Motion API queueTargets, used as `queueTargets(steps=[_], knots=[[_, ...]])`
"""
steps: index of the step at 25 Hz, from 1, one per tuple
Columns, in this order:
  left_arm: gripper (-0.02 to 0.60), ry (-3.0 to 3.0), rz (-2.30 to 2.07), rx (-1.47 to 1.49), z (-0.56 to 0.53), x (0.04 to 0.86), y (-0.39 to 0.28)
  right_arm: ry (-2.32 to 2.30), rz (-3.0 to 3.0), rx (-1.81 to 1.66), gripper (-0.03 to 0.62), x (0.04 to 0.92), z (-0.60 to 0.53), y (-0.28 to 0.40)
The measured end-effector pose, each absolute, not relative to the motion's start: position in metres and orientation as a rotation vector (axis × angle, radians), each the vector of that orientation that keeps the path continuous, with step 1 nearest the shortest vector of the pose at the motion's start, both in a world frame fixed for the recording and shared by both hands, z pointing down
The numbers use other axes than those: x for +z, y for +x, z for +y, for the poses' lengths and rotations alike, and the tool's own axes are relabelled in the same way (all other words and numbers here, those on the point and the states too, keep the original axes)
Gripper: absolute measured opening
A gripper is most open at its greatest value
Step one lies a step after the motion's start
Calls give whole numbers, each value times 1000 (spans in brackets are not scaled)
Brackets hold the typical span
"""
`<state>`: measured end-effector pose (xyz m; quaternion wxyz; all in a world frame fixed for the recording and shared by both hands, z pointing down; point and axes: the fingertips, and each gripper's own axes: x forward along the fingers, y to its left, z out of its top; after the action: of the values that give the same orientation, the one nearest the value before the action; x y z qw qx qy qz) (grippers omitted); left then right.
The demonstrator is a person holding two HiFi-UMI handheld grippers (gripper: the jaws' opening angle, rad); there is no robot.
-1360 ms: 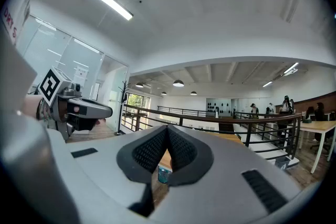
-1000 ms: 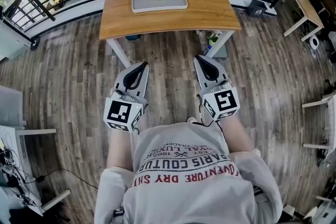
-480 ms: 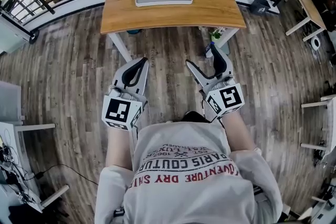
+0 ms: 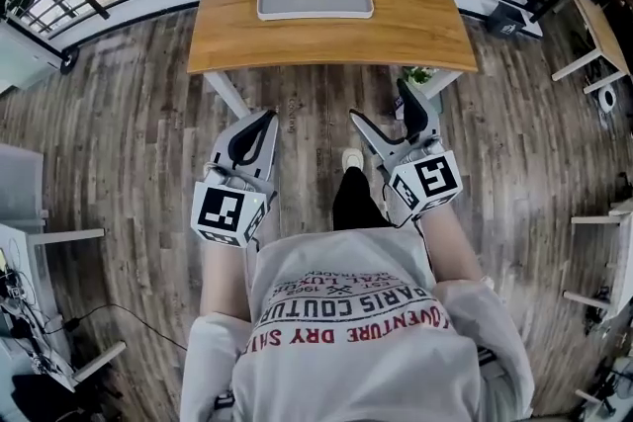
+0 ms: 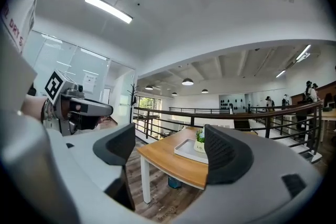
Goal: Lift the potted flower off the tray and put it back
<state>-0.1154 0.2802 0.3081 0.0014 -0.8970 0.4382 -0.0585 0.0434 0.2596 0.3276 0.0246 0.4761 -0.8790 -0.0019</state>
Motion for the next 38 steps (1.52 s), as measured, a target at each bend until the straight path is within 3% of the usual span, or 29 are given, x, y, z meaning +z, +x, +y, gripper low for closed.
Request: queueTargets(steps=[19,38], knots=[[12,-2696,1591,-212,15,315,-29,1131,-2818,96,400,358,-42,114],[12,-2836,1523,-265,-138,356,-59,738,-2581,142,424,446,-168,49]])
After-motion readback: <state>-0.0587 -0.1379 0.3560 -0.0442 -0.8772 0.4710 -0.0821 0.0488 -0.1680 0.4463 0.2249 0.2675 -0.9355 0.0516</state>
